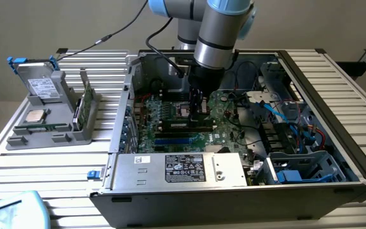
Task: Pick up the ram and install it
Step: 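Insert the ram into the slot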
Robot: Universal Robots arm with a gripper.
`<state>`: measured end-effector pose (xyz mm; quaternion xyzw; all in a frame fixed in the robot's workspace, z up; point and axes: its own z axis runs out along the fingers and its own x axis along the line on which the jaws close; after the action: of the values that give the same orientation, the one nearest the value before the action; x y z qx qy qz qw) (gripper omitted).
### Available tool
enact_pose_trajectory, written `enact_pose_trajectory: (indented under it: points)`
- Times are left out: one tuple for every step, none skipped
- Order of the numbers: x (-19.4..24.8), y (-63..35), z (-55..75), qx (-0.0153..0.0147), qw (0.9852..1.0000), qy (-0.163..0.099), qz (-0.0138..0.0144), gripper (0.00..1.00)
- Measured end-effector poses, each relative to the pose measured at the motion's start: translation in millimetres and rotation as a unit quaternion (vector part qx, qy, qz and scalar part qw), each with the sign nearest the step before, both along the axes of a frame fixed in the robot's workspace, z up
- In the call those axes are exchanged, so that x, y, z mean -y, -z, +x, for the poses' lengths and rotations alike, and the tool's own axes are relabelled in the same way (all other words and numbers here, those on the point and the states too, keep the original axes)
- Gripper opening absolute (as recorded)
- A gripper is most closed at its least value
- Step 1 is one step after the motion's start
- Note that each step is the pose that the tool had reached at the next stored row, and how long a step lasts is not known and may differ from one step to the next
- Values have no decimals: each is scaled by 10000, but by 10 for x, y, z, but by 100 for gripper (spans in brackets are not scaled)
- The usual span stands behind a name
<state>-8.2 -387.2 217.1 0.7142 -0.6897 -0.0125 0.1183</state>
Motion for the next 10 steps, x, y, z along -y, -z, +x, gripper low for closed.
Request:
enact_pose_trajectory:
  points:
    - [0,2,0,0,10000,2,0,15]
    - [-1,4,0,0,10000,5,0,15]
    - [-1,5,0,0,10000,8,0,15]
    - [-2,7,0,0,10000,11,1,15]
    - [-2,8,0,0,10000,15,0,15]
    - [-4,10,0,0,10000,19,0,15]
    - [-6,12,0,0,10000,24,1,15]
    - [-7,13,0,0,10000,28,1,15]
    - [-10,14,0,0,10000,32,1,15]
    - [-12,15,0,1,10000,35,2,15]
